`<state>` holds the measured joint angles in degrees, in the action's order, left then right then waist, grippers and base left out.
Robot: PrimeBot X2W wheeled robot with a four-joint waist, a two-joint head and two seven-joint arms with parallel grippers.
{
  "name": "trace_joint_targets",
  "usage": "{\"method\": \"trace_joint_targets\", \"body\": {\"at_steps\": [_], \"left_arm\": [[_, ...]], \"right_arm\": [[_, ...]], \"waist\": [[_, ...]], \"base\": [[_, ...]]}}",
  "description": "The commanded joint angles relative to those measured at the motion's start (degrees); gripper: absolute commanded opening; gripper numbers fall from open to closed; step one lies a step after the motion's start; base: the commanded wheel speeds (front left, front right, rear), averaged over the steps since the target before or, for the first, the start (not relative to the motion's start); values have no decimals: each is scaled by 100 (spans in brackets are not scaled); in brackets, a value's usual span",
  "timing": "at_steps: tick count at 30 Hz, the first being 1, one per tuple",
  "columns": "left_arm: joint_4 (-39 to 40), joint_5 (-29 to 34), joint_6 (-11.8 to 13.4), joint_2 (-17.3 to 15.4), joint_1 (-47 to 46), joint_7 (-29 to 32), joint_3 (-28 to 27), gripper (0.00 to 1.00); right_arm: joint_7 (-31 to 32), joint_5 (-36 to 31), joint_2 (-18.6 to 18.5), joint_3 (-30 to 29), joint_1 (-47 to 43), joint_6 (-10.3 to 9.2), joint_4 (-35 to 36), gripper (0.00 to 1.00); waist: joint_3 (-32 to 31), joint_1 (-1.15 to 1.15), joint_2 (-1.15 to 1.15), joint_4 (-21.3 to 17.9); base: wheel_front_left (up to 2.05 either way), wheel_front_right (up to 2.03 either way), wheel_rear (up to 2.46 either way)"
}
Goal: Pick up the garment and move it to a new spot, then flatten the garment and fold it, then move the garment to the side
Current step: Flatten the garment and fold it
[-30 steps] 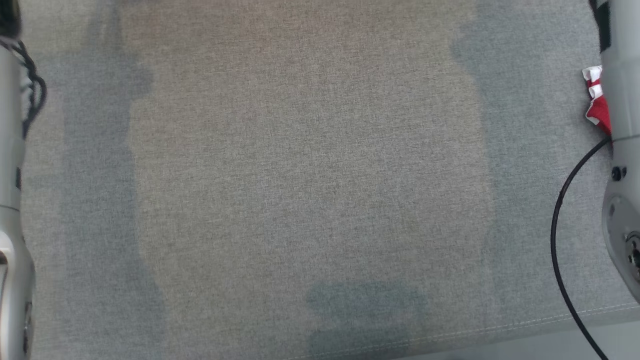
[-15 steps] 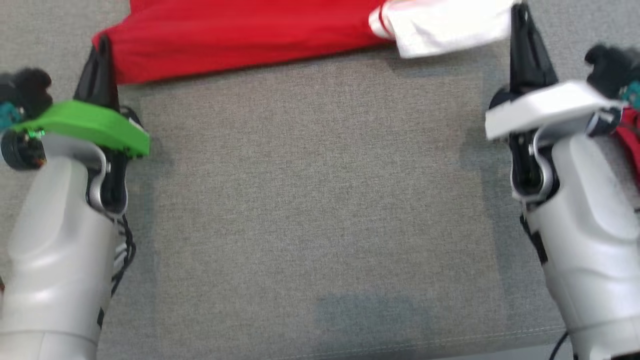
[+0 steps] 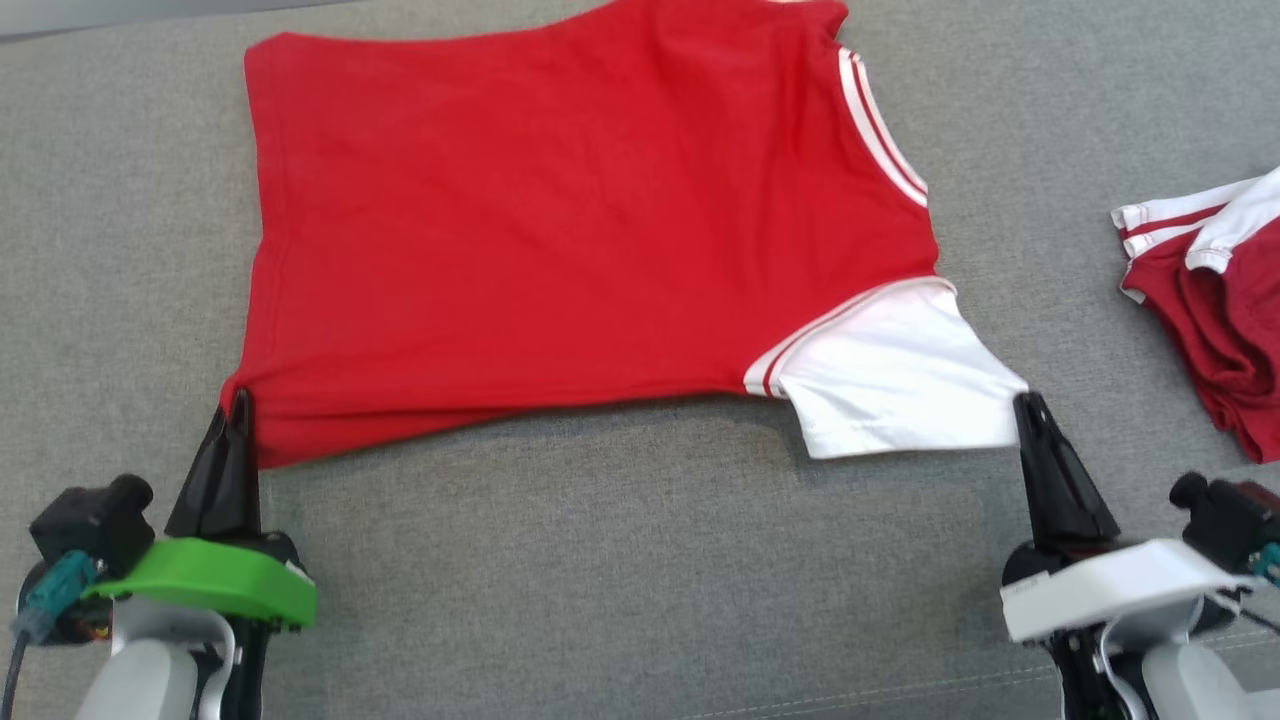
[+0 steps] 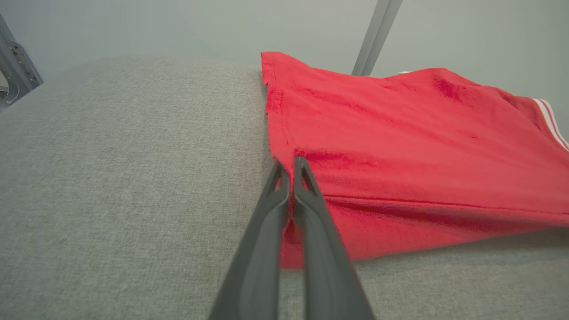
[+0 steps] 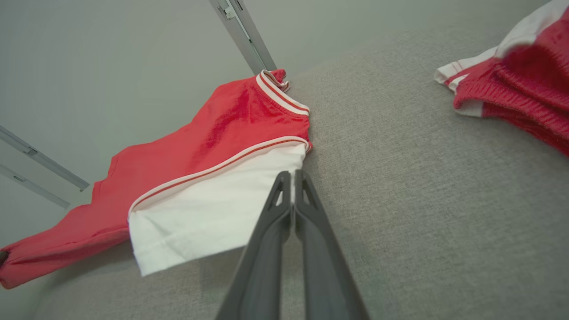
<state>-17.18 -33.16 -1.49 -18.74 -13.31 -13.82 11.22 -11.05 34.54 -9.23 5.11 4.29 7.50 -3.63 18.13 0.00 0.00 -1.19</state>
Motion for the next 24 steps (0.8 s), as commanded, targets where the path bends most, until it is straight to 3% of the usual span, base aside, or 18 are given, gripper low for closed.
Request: {"method": "trace_joint_targets", "body": {"at_steps": [1, 7, 8, 13, 18, 24], "left_arm": [[78, -23, 56, -62, 120, 23, -35, 0], [1604, -84, 684, -290, 1452, 639, -167, 0], [2056, -104, 880, -361, 1853, 843, -217, 0], [2958, -77, 1297, -515, 2630, 1318, -284, 0], [3419, -92, 1456, -580, 2901, 1545, -303, 0], [3540, -104, 1408, -627, 2759, 1665, -224, 0]], "right_arm": [[36, -19, 32, -45, -138, -2, 60, 0], [771, -176, 363, -362, -1423, -1, 1056, 0], [1049, -212, 438, -433, -1781, -2, 1290, 0], [1629, -365, 549, -619, -2394, -2, 1723, 0], [1896, -588, 588, -768, -2464, -2, 1945, 0], [2032, -804, 598, -816, -2117, -2, 1999, 0]], "waist": [[-241, 0, 0, -87], [-539, 0, 0, -176], [-628, 0, 0, -207], [-761, 0, 0, -232], [-742, 0, 0, -193], [-585, 0, 0, -116]], "base": [[0, 0, 0], [0, 0, 0], [0, 0, 0], [0, 0, 0], [0, 0, 0], [0, 0, 0]]}}
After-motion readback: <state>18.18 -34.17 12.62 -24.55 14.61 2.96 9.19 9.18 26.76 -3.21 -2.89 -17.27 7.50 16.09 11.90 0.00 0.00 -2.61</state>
